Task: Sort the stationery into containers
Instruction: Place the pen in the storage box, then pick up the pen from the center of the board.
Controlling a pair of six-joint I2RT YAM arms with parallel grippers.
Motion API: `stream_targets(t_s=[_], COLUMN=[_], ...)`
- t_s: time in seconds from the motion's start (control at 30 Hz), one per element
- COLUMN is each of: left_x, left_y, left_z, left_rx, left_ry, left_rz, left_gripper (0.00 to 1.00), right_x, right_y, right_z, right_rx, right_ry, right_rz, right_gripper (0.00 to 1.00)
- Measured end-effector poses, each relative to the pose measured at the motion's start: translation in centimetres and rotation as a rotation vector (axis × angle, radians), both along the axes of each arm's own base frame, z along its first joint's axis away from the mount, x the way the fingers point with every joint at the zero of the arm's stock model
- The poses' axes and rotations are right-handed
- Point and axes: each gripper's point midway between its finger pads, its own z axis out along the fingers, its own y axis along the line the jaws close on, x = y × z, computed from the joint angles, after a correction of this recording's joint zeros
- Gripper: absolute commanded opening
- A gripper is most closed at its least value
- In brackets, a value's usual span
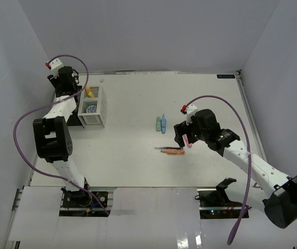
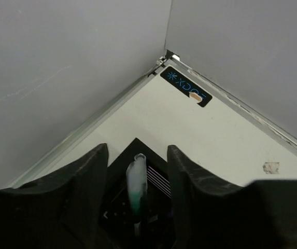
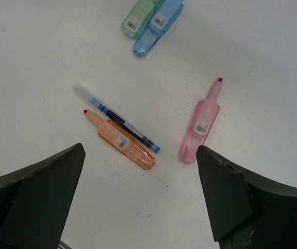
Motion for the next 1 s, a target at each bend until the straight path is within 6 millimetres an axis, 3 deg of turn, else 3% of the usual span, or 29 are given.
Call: stream_targets(t_s=[0.1,0.13,0.27,0.37,0.5,0.67,0.73,0.87,1.0], left_x=[0.1,0.1,0.4,0.2,-1.1,-5.3,-7.5,-10.4,-12.1], left_y=[-0.3,-0.4,-1.0,-2.3,-5.2,-10.5,-12.7,-17.2,-20.3], left_z=[-0.2,-0.1,0.4,1.2,3.9,7.7,8.1,6.3,3.0], left_rx=[-0.011,-0.015,-0.033,-0.061,-0.124,-0.238,-0.278,-0.331,-0.365], left_ry=[0.017,0.021,0.038,0.066,0.073,0.022,0.024,0.091,0.205], left_rz=[-0.015,-0.020,-0.061,-0.135,-0.285,-0.512,-0.583,-0.703,-0.773], left_gripper=[0.76,0.84,0.98,0.98,0.98,0.98,0.98,0.98,0.98], right_x=[0.1,0.2,0.7,1.4,2.2,2.1,1.9,1.8,1.4], right_y=[-0.5,-0.7,-0.9,-0.7,-0.1,-0.1,-0.2,-0.4,-0.5], right_z=[-1.1,-1.4,-2.3,-2.8,-3.8,-6.5,-7.4,-9.0,-9.8], right_rx=[-0.060,-0.084,-0.146,-0.185,-0.234,-0.312,-0.342,-0.396,-0.431], right_ry=[0.037,0.051,0.099,0.136,0.179,0.252,0.275,0.308,0.321], right_rz=[0.000,-0.003,-0.006,-0.011,-0.010,0.001,0.005,0.018,0.028], right_gripper=[1.00,0.95,0.84,0.77,0.73,0.70,0.69,0.68,0.68])
